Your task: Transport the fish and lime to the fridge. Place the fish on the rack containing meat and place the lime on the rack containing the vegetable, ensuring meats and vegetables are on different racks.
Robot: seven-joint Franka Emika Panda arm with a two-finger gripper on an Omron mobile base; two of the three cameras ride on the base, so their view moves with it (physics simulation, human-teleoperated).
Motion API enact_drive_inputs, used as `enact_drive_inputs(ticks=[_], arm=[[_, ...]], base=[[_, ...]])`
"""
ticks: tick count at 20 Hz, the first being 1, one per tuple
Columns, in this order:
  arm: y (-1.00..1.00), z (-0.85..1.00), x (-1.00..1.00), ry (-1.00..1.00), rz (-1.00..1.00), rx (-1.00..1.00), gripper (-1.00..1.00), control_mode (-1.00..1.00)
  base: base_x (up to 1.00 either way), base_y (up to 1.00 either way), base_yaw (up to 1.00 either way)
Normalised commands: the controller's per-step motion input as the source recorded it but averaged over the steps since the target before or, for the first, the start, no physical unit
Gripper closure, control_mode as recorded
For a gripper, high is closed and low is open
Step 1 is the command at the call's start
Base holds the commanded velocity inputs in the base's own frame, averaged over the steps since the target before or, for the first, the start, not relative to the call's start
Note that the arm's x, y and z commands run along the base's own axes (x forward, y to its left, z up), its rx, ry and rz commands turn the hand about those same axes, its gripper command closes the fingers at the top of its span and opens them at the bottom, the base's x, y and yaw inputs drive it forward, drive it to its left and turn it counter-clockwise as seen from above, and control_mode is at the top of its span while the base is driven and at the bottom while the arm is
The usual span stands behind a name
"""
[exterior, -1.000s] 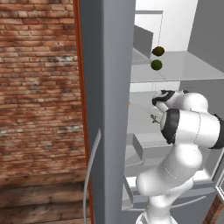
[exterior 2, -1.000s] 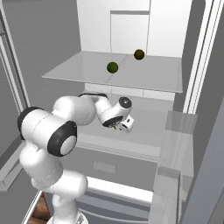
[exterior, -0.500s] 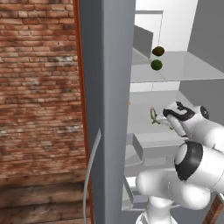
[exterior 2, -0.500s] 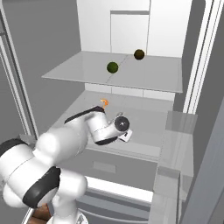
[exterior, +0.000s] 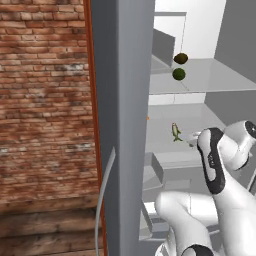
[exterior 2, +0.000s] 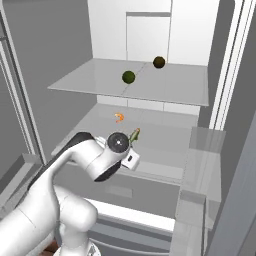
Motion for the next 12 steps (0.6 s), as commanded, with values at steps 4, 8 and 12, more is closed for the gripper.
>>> enact_drive_inputs(ticks=[4, 8, 12], arm=[[0.00, 1.00, -0.92, 0.36, 0.00, 0.07, -1.00, -1.00], [0.00, 1.00, -0.94, 0.35, 0.00, 0.07, -1.00, -1.00], [0.01, 1.00, -0.94, 0.12, 0.03, 0.00, -1.00, -1.00]], base=[[0.00, 0.00, 0.00], [0.00, 0.00, 0.00], [0.00, 0.00, 0.00]])
